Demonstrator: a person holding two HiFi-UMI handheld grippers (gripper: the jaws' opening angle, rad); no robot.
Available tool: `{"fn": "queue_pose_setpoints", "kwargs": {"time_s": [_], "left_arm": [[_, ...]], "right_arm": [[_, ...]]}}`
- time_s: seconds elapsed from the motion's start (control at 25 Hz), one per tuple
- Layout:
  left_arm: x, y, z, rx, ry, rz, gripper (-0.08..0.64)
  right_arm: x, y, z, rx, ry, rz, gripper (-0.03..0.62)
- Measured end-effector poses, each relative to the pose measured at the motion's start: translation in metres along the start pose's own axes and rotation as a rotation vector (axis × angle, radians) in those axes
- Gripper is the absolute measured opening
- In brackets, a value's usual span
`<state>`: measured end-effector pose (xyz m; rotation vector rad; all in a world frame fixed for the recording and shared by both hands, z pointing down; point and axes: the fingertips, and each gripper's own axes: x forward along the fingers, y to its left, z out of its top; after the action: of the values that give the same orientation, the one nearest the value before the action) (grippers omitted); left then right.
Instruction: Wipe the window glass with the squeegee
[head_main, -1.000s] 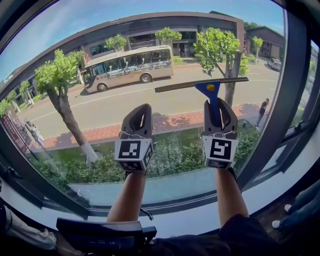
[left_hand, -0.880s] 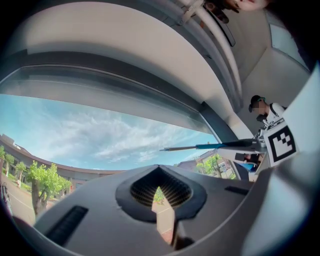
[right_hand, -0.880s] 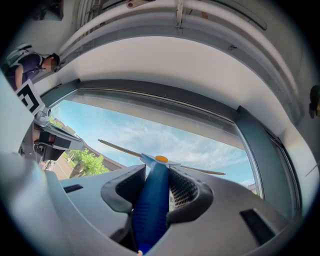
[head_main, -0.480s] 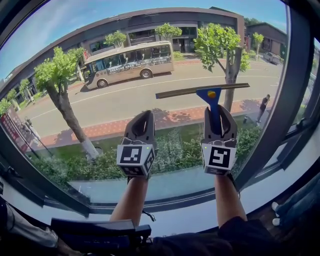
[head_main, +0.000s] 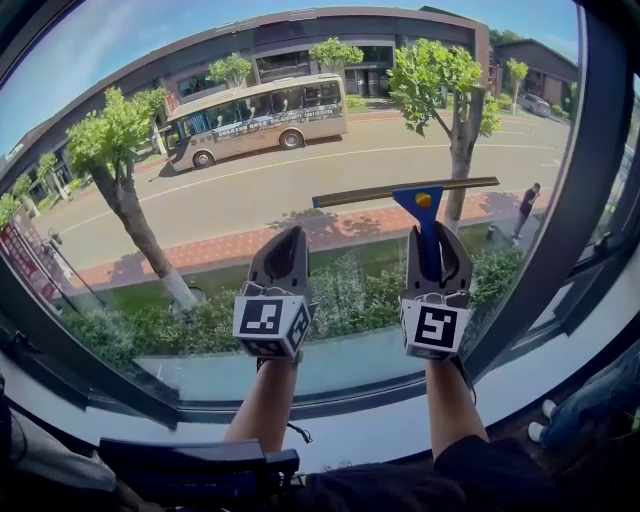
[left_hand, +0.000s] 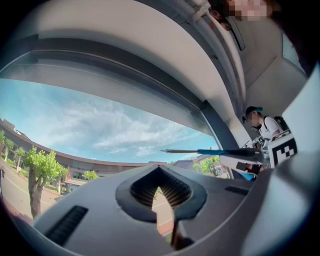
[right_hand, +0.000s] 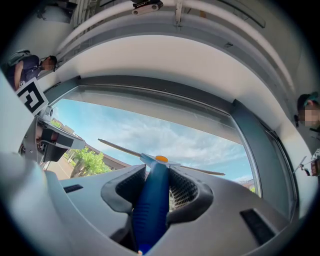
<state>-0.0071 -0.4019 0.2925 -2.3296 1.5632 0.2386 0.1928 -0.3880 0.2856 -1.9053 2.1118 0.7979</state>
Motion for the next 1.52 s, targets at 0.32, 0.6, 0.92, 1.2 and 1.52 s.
{"fn": "queue_pose_setpoints", "kwargs": {"time_s": [0.32, 0.6, 0.92, 1.2, 1.52], "left_arm": [[-0.006, -0.006, -0.011, 0.013, 0.007, 0.006, 0.002], [-0.015, -0.006, -0.029, -0.018, 0.036, 0.029, 0.002], [-0.021, -0.003, -0.043, -0.024, 0.08, 0.03, 0.002], [-0.021, -0.005, -0.059, -0.039, 0.106, 0.027, 0.002], [-0.02, -0.007, -0.064, -0.043, 0.108, 0.033, 0.002]], "right_arm": [[-0.013, 0.006, -0.02, 0.008, 0.029, -0.001, 0.143], [-0.023, 0.012, -0.035, 0.016, 0.058, 0.005, 0.143], [-0.031, 0.02, -0.04, 0.006, 0.081, 0.012, 0.143], [-0.037, 0.024, -0.053, -0.014, 0.109, 0.028, 0.143], [-0.041, 0.027, -0.059, -0.024, 0.127, 0.036, 0.143]]}}
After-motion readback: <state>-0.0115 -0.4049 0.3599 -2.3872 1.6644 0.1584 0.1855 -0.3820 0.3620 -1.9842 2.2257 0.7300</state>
